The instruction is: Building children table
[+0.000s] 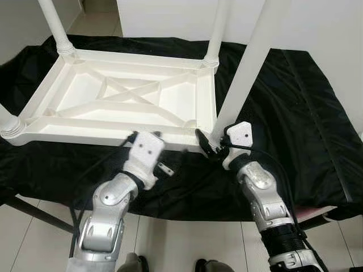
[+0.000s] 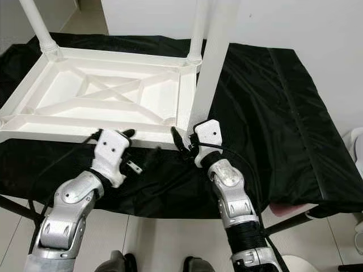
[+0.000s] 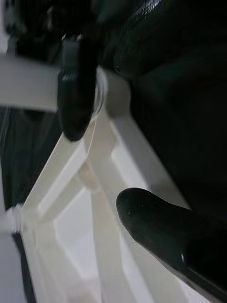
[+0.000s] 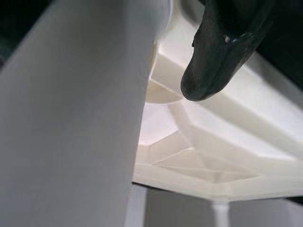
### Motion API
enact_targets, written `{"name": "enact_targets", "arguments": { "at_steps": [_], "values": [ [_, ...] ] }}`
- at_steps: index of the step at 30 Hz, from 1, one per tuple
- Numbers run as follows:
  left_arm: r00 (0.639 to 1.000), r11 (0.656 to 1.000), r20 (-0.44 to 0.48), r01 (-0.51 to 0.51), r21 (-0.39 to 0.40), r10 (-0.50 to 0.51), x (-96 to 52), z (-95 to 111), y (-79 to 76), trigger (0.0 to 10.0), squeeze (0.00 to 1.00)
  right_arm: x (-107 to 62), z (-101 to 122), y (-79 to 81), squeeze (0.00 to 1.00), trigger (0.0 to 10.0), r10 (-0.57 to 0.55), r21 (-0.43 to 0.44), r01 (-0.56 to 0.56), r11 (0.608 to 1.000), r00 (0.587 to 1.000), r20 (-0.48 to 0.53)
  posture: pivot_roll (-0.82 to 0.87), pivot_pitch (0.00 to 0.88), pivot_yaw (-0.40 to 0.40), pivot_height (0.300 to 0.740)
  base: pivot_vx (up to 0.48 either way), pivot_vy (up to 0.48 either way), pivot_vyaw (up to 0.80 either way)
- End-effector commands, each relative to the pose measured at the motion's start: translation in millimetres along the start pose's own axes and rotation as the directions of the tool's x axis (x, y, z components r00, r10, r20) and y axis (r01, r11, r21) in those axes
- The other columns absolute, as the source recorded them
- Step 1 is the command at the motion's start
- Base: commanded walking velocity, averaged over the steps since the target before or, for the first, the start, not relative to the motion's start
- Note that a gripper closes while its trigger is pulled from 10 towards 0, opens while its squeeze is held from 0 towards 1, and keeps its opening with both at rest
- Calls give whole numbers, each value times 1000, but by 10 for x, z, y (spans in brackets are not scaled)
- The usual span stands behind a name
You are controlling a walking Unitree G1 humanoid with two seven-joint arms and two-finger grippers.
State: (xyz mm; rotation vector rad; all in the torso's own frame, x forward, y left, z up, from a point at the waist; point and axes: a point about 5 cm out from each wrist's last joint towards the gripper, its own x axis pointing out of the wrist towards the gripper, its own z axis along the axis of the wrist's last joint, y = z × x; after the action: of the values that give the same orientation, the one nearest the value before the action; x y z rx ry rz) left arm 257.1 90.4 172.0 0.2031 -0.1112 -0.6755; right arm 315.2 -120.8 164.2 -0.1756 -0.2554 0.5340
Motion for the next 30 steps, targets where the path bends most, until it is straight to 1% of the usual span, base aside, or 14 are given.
{"name": "enact_targets", "arguments": {
  "at_steps": [1, 4, 5, 7, 8, 12, 16, 17, 18, 19, 21, 22, 30],
  "values": [
    [1000, 1000, 3, 30, 6, -30, -14, 11, -40, 10000, 0, -7, -46, 25, 0, 10000, 47, 17, -46, 999, 999, -20, -80, 134, 2, 740, 0, 0, 0],
    [997, 997, -5, 73, 13, -73, -3, 17, -119, 10000, 0, -31, -74, -65, 0, 10000, 141, -3, -141, 990, 989, -53, -83, 132, 3, 740, 0, 0, 0],
    [997, 997, -5, 73, 13, -73, -3, 17, -119, 10000, 0, -31, -74, -65, 0, 10000, 141, -3, -141, 990, 989, -53, -83, 132, 3, 740, 0, 0, 0],
    [996, 996, -14, 89, 12, -89, 3, 15, -146, 10000, 0, -32, -86, -121, 0, 10000, 170, -14, -172, 985, 983, -68, -83, 130, 4, 740, 0, 0, 0],
    [996, 996, -14, 89, 12, -89, 3, 15, -146, 10000, 0, -32, -86, -121, 0, 10000, 170, -14, -172, 985, 983, -68, -83, 130, 4, 740, 0, 0, 0],
    [994, 994, -23, 106, 14, -105, 6, 12, -174, 10000, 0, -24, -124, -203, 0, 10000, 191, -23, -194, 981, 977, -92, -83, 133, 4, 740, 0, 0, 0],
    [994, 994, -23, 107, 14, -107, 5, 13, -177, 10000, 0, -26, -134, -215, 0, 10000, 197, -21, -199, 980, 976, -95, -83, 133, 4, 740, 0, 0, 0],
    [994, 994, -24, 109, 14, -108, 4, 14, -181, 10000, 0, -27, -142, -223, 0, 9216, 200, -19, -203, 979, 975, -98, -83, 134, 3, 740, 0, 0, 0],
    [994, 994, -25, 109, 14, -109, 0, 13, -184, 10000, 0, -26, -151, -230, 0, 8941, 202, -20, -205, 979, 974, -101, -80, 136, 3, 740, 0, 0, 0],
    [994, 994, -27, 110, 13, -109, -3, 12, -184, 10000, 0, -23, -156, -234, 0, 9804, 203, -21, -206, 978, 974, -103, -79, 136, 4, 740, 0, 0, 0],
    [994, 994, -27, 110, 13, -109, -3, 12, -184, 10000, 0, -23, -156, -234, 0, 9804, 203, -21, -206, 978, 974, -103, -79, 136, 4, 740, 0, 0, 0],
    [994, 994, -28, 110, 14, -109, -5, 11, -182, 10000, 0, -19, -160, -242, 0, 10000, 205, -21, -208, 978, 973, -104, -78, 137, 4, 740, 0, 0, 0],
    [993, 993, -32, 115, 21, -114, -11, 15, -183, 10000, 0, -8, -170, -267, 0, 10000, 208, -20, -211, 977, 973, -105, -78, 141, 8, 740, 0, 0, 0]
  ]
}}
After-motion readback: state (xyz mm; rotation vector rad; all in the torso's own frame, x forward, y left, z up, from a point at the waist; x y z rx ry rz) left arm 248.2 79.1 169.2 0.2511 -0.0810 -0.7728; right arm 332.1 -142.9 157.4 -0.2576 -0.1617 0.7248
